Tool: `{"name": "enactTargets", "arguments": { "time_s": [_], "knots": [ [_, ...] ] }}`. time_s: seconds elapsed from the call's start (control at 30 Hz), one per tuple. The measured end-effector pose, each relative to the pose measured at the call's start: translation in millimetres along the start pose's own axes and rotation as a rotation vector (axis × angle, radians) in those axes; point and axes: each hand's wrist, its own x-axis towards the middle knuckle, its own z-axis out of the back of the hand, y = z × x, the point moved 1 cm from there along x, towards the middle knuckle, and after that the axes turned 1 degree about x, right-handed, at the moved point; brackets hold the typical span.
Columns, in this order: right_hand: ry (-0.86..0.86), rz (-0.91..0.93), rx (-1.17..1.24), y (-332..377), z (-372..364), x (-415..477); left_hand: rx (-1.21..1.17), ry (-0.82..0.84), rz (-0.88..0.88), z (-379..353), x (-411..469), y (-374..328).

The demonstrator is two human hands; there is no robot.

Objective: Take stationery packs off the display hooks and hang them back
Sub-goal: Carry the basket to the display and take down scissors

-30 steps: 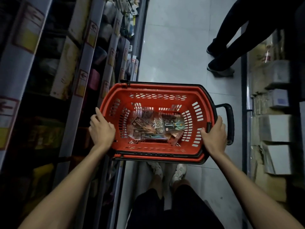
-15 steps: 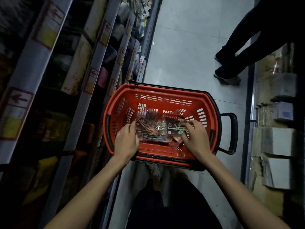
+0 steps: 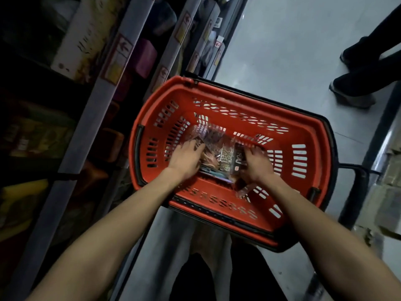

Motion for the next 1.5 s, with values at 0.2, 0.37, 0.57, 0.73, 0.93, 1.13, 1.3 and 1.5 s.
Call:
{"name": "enactTargets", "arguments": {
  "time_s": [0.2,0.37,0.57,0.73,0.93,1.13,1.3,1.5],
  "knots": [
    [-0.058,0.026,-0.085,-14,-3,7,0.182,0.011,-0.006,-6,42,0],
    [-0.001,0.058,-0.124,-16,11,6,0.273,0.045,-0.041,-10,59,-1],
    [0.022,0.112,-0.158,-7,27,-9,0.394,-0.011,-0.095,4,61,3],
    [-0.063,0.112,-0.010,-5,47,-29,0.439,-0.051,-0.182,27,38,0],
    [-0.225,0.005,0.539,-6,85,-71,0.374,-0.265,-0.235,73,-7,-3],
    [-0.230,-0.014,0.874,-6,134,-115,-0.147,-0.355,-0.167,126,-58,2],
    [-0.125,0.034,1.076,3,183,-150,-0.840,-0.181,-0.145,177,-90,9],
    [0.034,0.054,1.622,24,218,-205,-1.094,-0.089,-0.183,233,-113,5]
  ]
}}
